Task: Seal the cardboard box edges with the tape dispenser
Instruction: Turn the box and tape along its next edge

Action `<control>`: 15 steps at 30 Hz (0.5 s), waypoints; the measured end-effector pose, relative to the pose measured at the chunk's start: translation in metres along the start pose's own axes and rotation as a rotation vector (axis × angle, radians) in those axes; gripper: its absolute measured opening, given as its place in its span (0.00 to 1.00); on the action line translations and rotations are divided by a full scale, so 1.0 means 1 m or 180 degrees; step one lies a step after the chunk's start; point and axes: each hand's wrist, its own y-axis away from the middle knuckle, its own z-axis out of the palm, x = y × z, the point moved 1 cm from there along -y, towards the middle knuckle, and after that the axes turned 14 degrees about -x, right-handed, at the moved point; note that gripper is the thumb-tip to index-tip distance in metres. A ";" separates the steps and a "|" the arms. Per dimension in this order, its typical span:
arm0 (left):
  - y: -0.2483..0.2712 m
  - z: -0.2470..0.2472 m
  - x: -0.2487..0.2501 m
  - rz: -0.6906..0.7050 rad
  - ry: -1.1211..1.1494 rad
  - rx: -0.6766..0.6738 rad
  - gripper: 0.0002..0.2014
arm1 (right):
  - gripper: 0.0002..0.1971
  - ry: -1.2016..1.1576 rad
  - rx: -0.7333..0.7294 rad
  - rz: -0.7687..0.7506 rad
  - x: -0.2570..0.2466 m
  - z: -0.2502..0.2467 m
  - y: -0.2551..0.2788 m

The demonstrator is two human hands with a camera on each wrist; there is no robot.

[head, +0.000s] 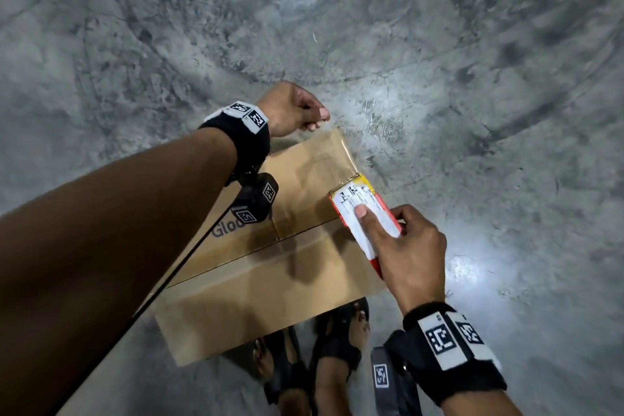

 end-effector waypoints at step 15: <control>-0.025 0.019 -0.021 -0.0177 -0.0217 0.0286 0.05 | 0.28 -0.0074 -0.0155 0.0375 0.010 0.011 -0.022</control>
